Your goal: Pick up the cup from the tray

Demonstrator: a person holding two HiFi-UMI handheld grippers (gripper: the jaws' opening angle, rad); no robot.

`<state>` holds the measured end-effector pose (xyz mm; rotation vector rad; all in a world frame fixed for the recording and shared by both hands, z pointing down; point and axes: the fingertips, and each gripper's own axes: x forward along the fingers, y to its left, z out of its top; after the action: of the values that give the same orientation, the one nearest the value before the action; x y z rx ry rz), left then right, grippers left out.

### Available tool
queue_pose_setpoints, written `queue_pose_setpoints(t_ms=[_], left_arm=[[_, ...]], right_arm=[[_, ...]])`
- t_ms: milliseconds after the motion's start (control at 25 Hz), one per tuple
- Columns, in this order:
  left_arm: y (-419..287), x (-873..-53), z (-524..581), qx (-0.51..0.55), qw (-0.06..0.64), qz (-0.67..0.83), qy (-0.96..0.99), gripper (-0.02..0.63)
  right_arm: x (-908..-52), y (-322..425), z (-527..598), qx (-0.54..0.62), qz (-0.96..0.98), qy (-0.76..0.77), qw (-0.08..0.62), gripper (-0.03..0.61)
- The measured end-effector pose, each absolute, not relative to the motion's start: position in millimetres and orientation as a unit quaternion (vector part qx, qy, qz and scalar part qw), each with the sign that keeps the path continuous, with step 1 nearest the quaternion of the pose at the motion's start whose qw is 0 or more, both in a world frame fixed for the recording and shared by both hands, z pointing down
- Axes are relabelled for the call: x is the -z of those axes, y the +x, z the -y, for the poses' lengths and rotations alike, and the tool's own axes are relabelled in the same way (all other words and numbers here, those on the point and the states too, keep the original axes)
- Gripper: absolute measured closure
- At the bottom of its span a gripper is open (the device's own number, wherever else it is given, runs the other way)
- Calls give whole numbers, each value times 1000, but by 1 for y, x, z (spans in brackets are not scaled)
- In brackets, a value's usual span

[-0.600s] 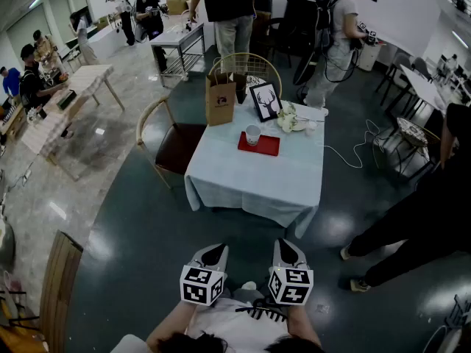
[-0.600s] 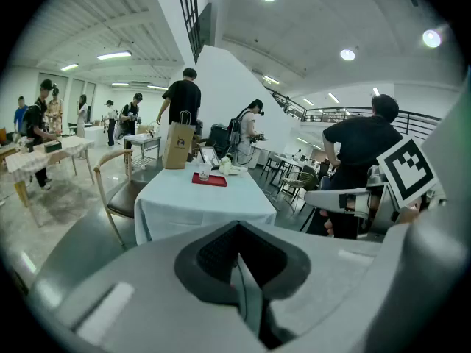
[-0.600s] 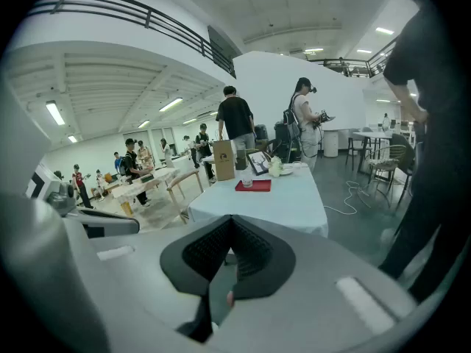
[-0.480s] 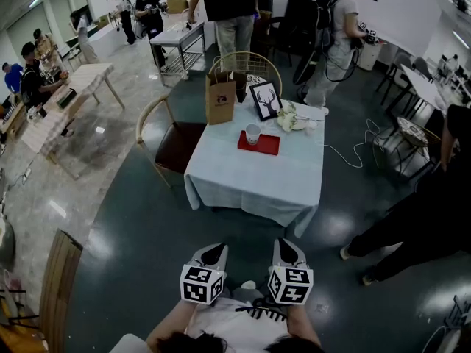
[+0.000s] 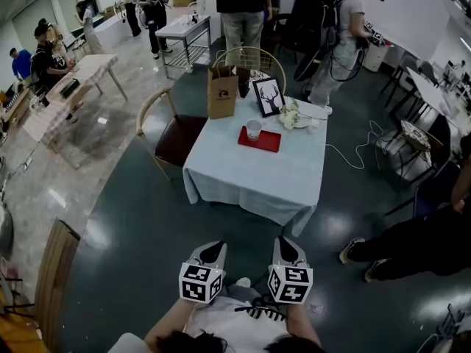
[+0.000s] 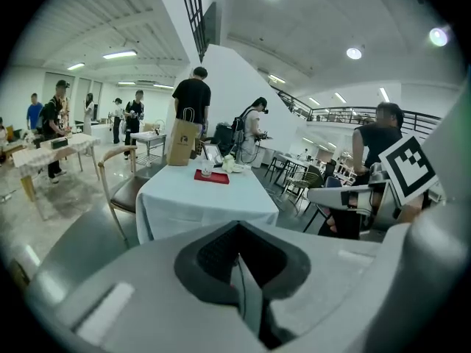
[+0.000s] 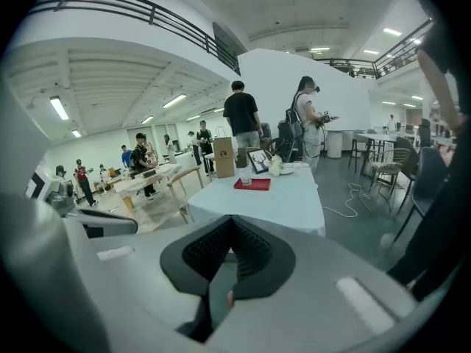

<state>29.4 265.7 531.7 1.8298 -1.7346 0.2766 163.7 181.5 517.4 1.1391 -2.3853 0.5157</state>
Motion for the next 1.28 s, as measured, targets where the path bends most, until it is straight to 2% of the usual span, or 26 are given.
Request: queue_pose_setpoints(t_ms=[360, 520, 800, 1280], left_arm=[[27, -541, -256, -100, 314, 657, 678, 614], [18, -538, -235, -99, 312, 653, 683, 614], [-18, -539, -170, -85, 319, 650, 684, 614], [-103, -536, -66, -98, 323, 626, 703, 614]], right_arm=[[-521, 161, -165, -200, 869, 405, 201, 548], [-514, 152, -151, -209, 876, 394, 185, 473], [-500, 122, -100, -189, 892, 381, 151, 387], [-494, 49, -4, -185, 875, 425, 141, 339]])
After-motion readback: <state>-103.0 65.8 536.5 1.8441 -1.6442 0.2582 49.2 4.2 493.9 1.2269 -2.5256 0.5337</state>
